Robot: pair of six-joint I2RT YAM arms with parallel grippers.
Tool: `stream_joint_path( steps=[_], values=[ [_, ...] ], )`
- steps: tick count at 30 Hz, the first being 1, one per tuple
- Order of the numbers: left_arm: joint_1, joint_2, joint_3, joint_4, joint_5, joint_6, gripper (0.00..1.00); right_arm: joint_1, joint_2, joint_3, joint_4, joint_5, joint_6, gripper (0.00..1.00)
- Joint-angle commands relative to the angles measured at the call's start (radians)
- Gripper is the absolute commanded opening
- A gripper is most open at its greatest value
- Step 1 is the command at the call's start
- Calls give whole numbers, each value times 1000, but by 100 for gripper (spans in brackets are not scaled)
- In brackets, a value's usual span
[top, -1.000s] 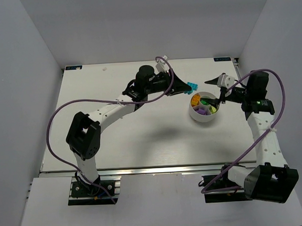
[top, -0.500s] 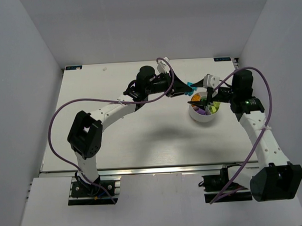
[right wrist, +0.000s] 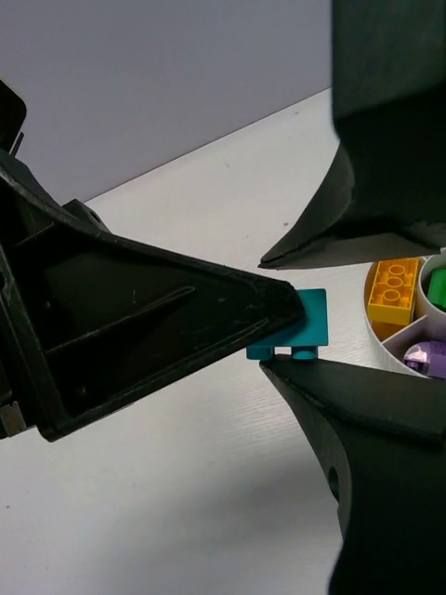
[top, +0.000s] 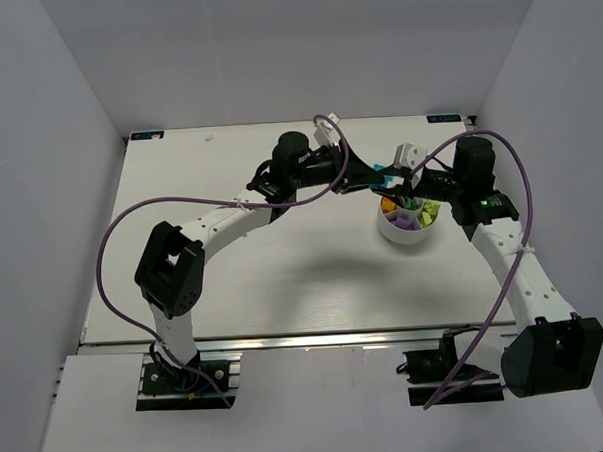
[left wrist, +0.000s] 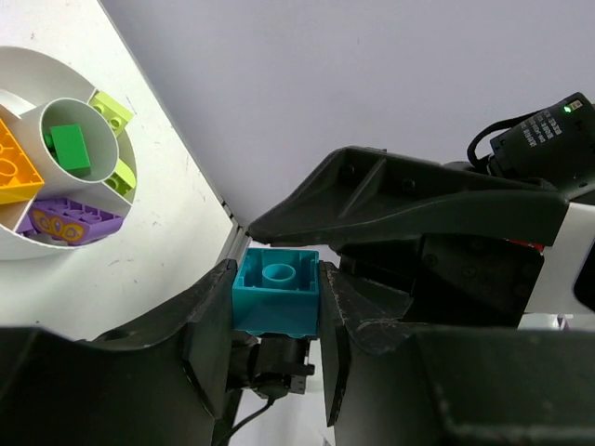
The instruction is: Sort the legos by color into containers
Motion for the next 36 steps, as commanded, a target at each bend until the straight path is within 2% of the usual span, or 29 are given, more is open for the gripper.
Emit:
stream_joint_path(
  steps=[1,8,11,12,15,19,23,28,30,36],
  values=[
    [5,-45,-5,17,19,7,0,6,-6,-2,45,26,4,46],
    [5,-37,21,5,13,13,0,9,-14,1,14,43,-26,20],
    [14,-37,35,3,10,19,31,3,-23,-7,0,55,-40,9],
    [14,-37,43,-1,3,24,49,3,-29,-10,-3,60,-42,8],
    [28,-42,70,-35,-36,57,69,-2,-46,-4,-23,103,-49,7],
    [62,-63,94,-138,-140,140,78,-14,-53,2,-58,191,-51,5],
    [106,-114,71,-215,-260,220,79,-32,-32,25,-99,320,-19,5],
    [161,-216,-46,-267,-284,350,80,-92,139,210,-375,443,-72,7],
    [170,-255,-144,-337,-287,428,80,-120,213,267,-464,472,-85,7],
    [180,-427,-276,-415,-349,599,80,-173,351,412,-538,561,-82,9]
  ],
)
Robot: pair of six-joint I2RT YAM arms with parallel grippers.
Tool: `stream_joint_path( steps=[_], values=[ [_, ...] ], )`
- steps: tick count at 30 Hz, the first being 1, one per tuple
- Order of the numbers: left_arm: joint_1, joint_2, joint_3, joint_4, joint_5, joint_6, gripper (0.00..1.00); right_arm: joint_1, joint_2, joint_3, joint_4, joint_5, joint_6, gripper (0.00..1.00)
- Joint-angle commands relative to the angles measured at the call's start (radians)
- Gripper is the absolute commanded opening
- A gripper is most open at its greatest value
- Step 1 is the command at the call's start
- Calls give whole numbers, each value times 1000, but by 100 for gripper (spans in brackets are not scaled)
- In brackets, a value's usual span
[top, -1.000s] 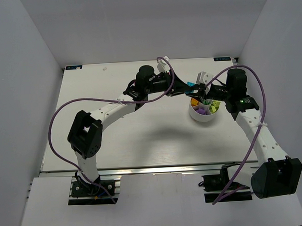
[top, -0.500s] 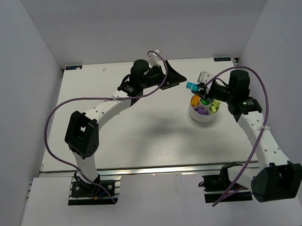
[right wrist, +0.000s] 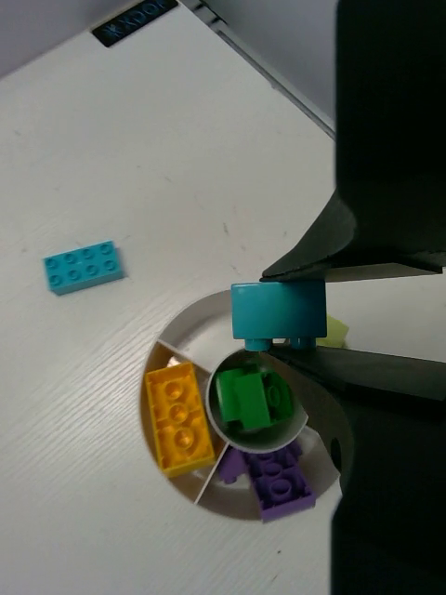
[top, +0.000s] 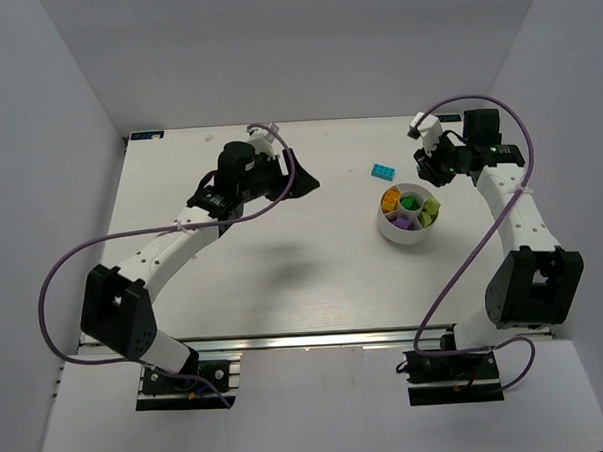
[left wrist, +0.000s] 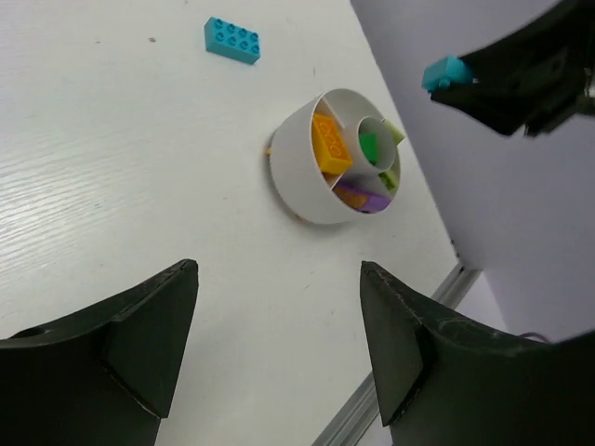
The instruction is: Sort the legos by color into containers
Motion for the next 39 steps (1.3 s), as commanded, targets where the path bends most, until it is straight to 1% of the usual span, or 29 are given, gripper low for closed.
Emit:
stream_joint_path(
  steps=[1,3,6,9,10,12,15,19,24,32,35,36,39],
  values=[
    [3,-116,-50,-68,-45,179,80,-30,65,84,-102,80,-22,10],
    [3,-173,-104,-45,-33,224,80,-32,97,114,-130,80,-37,10],
    [3,-242,-176,-27,-4,252,80,-32,154,155,-162,76,-50,11],
    [3,-288,-251,1,-8,284,81,-30,217,209,-226,57,-71,14],
    [3,-297,-268,10,-20,296,82,-30,246,219,-237,53,-77,15],
    [3,-300,-288,3,-29,310,82,-32,278,246,-253,47,-77,16],
    [3,-297,-282,-10,-34,322,82,-32,298,255,-253,45,-70,17],
    [3,-296,-289,-4,-28,329,82,-35,327,264,-242,41,-61,22],
    [3,-291,-292,-2,-14,333,82,-33,375,299,-279,22,-59,26],
    [3,-290,-294,1,-10,336,82,-33,413,344,-346,-6,-73,38],
    [3,-288,-295,2,-8,336,82,-33,415,347,-348,-7,-73,47],
    [3,-288,-295,2,-6,333,82,-32,415,348,-348,-7,-70,52],
    [3,-285,-297,6,0,332,82,-35,416,358,-348,-7,-65,54]
  ],
)
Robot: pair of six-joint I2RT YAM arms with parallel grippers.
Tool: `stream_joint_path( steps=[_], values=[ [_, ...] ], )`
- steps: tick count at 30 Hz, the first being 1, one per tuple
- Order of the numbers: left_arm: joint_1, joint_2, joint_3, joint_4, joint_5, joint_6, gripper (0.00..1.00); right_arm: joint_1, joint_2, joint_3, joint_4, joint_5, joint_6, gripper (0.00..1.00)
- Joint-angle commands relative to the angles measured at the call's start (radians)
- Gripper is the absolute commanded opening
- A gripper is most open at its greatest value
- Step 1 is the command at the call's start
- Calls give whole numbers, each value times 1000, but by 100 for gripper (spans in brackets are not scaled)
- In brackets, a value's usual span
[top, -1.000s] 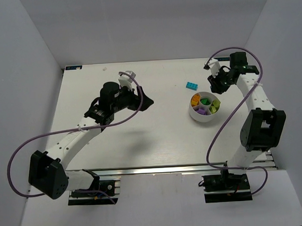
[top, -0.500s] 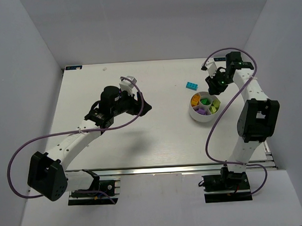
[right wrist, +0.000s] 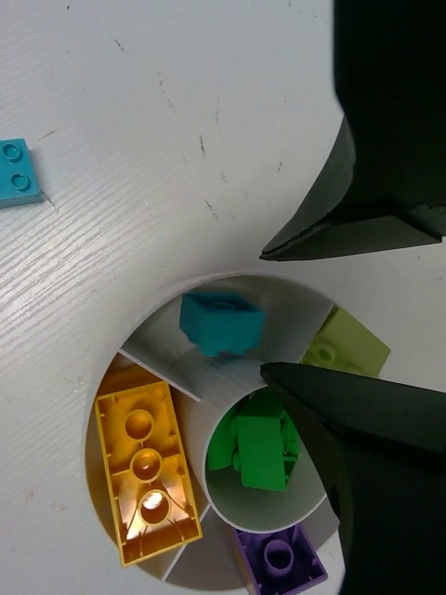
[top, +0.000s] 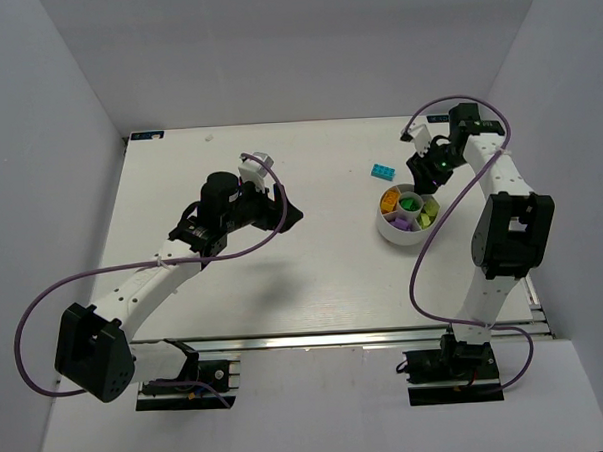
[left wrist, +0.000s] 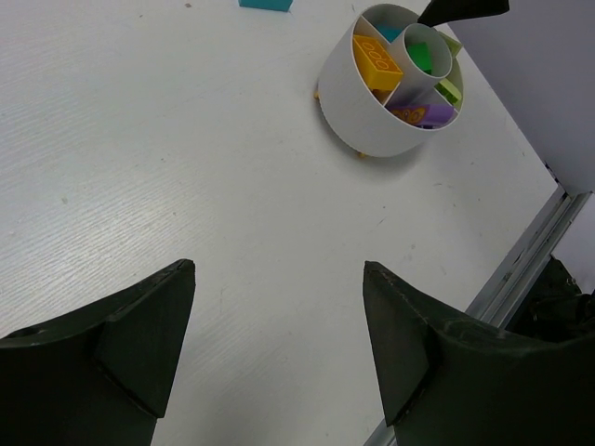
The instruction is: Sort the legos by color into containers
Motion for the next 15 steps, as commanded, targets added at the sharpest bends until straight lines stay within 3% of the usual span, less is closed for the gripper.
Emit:
stream_joint_path(
  steps=[1,6,12,14,15],
  values=[
    [3,-11,-5,21,18,9,82,-5,2,54,-26,-27,2,54],
    [3,-13,-6,21,15,11,82,-8,-21,94,15,-17,62,51],
    [3,-10,-3,12,-11,14,82,14,-58,109,247,-52,286,42],
    [3,-11,3,1,-28,20,82,32,-21,144,255,-69,309,47],
    [3,-16,3,-3,-47,27,82,38,28,187,249,-66,309,57]
  ],
)
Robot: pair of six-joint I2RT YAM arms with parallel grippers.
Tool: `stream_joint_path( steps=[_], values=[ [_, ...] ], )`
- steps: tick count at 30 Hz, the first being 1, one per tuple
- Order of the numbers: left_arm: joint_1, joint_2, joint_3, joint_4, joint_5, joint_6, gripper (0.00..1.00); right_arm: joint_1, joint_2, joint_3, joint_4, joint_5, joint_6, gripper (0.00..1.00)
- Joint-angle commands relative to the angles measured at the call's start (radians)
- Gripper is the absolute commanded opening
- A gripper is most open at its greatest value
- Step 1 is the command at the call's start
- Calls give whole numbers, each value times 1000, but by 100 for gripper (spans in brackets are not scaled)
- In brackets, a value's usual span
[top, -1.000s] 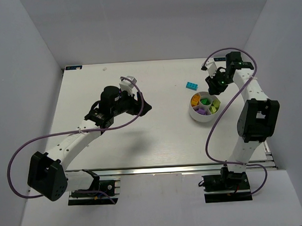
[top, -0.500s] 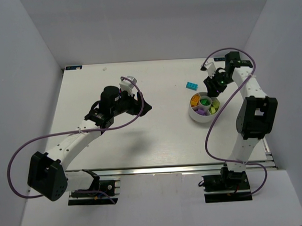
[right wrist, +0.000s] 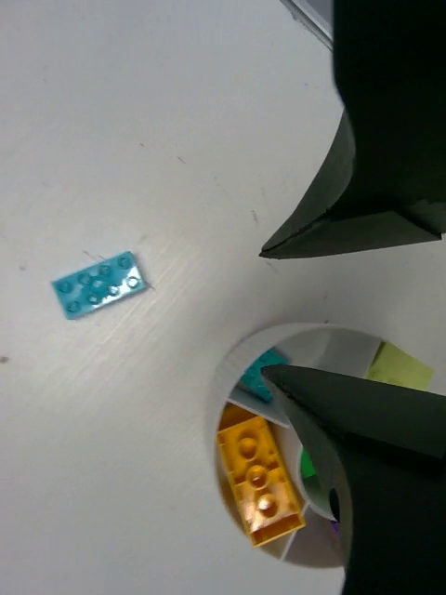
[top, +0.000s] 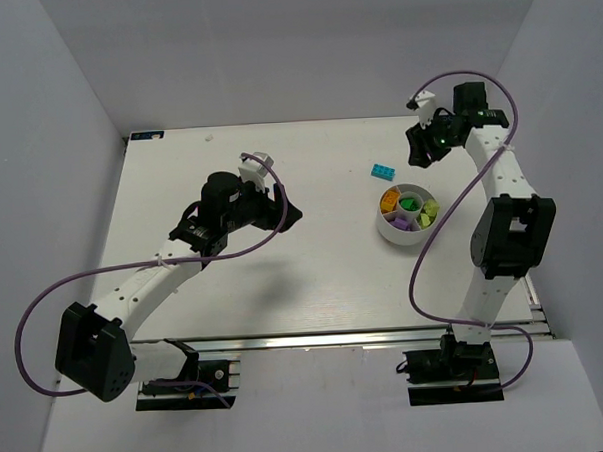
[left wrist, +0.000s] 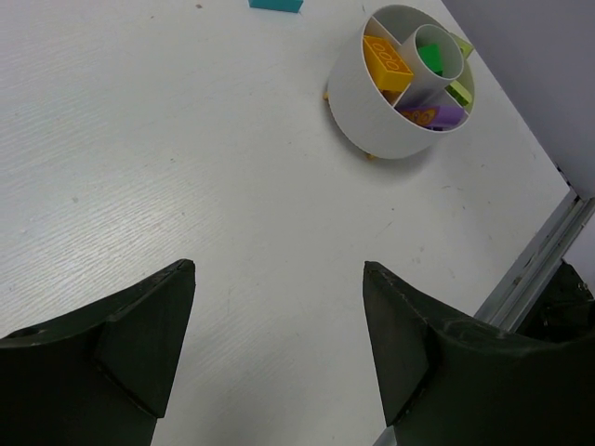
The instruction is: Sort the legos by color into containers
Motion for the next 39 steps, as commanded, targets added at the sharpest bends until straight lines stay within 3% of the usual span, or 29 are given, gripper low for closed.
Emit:
stream_joint_path(
  steps=[1,3,13,25,39],
  values=[
    [3,-24,4,-13,-48,28,82,63,60,119,81,-43,76,61],
    [3,-30,7,-24,-75,40,82,81,132,169,75,-20,47,70],
    [3,-24,18,-41,-69,54,82,164,355,295,112,111,-14,89],
    [3,-15,23,-44,-56,57,82,172,473,343,135,158,-40,89],
    [3,-2,23,-49,-60,67,82,167,553,383,113,138,-71,76]
  ],
)
